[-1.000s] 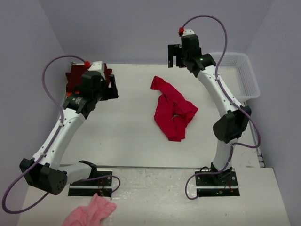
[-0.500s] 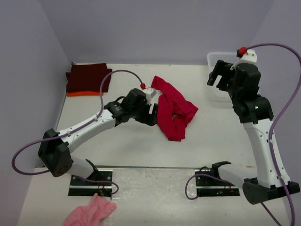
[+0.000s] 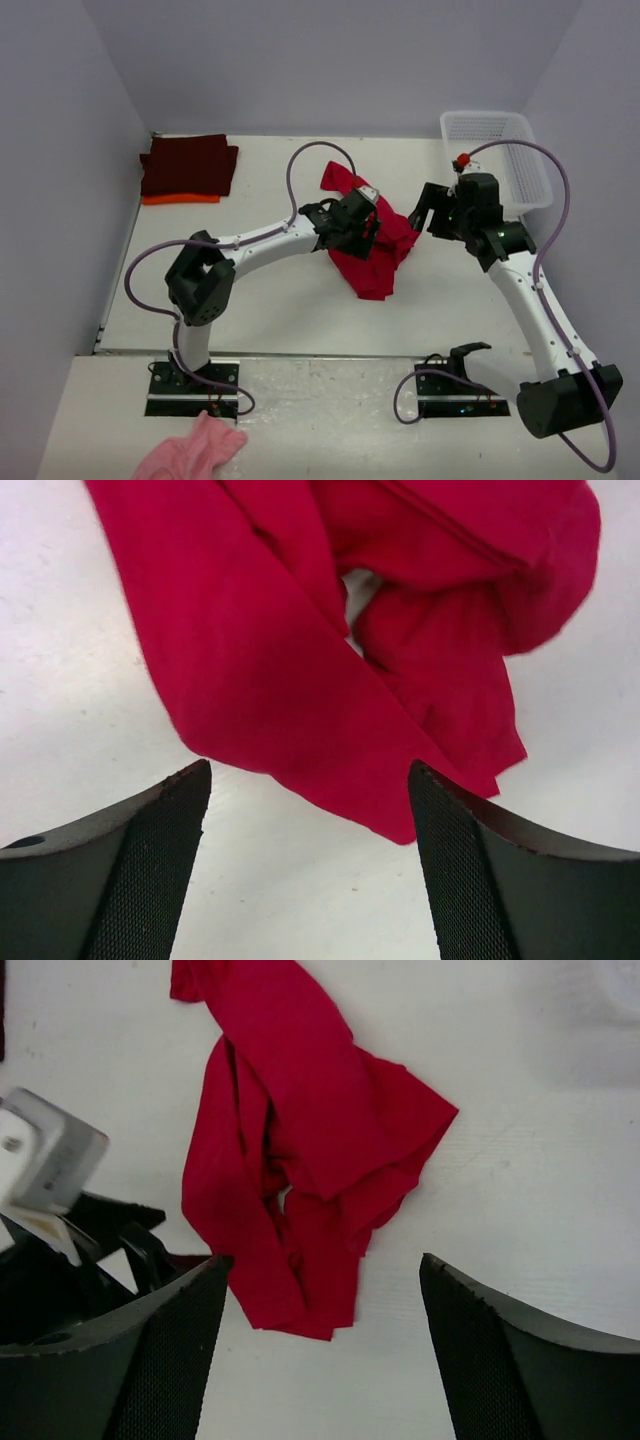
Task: Fold and stack the t-shirts
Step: Flatten out the tshirt
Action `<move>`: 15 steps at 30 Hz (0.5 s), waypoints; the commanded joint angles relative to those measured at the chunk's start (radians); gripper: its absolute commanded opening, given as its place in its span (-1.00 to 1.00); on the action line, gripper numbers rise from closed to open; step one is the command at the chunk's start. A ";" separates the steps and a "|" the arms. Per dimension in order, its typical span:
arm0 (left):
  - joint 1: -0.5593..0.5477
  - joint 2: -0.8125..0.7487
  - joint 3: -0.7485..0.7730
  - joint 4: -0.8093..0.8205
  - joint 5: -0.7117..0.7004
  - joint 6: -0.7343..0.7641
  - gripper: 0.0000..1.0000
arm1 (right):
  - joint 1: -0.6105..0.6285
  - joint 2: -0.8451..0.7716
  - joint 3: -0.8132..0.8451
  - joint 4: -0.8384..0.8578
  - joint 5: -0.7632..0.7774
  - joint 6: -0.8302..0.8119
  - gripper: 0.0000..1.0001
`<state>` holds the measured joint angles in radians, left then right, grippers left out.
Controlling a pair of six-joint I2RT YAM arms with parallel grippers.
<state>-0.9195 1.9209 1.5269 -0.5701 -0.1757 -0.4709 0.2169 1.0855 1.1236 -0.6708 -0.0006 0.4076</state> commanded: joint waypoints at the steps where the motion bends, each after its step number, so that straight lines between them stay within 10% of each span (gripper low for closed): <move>1: 0.040 0.021 0.062 -0.054 -0.091 0.002 0.61 | 0.003 0.000 -0.067 0.045 -0.059 0.023 0.54; 15: 0.148 0.084 0.001 0.038 0.001 0.040 0.61 | 0.002 0.109 -0.110 0.114 -0.030 0.043 0.47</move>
<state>-0.7742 1.9953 1.5379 -0.5831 -0.2100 -0.4519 0.2176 1.1862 0.9710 -0.5976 -0.0402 0.4366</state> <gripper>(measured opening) 0.804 0.735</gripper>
